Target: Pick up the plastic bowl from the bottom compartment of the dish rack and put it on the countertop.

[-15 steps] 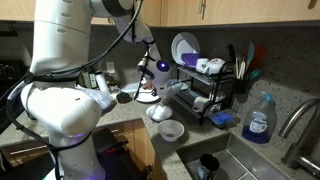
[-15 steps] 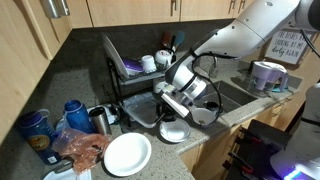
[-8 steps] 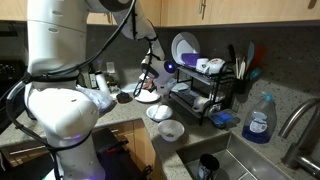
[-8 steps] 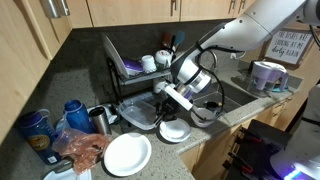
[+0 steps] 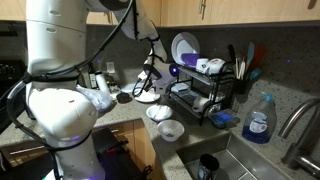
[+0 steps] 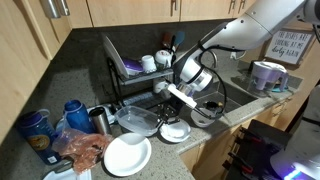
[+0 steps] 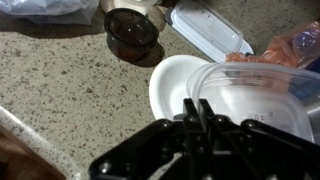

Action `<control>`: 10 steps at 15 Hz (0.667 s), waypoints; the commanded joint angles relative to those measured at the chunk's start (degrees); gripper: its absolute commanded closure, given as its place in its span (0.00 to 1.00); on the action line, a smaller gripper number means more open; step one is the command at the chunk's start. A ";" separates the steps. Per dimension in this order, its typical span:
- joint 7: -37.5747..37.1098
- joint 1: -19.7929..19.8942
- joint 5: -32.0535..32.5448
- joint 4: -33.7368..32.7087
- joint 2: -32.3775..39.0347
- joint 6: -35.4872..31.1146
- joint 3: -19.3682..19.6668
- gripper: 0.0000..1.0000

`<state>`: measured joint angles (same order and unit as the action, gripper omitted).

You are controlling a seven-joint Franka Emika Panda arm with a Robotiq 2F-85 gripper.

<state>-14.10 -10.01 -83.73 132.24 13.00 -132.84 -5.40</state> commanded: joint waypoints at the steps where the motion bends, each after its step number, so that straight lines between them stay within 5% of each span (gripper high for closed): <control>1: -2.52 0.47 1.95 1.99 -2.39 2.44 -0.32 0.98; 10: -4.81 0.49 1.97 10.22 -9.69 -1.21 -0.06 0.98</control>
<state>-15.08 -10.00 -82.93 137.71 9.11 -132.53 -5.28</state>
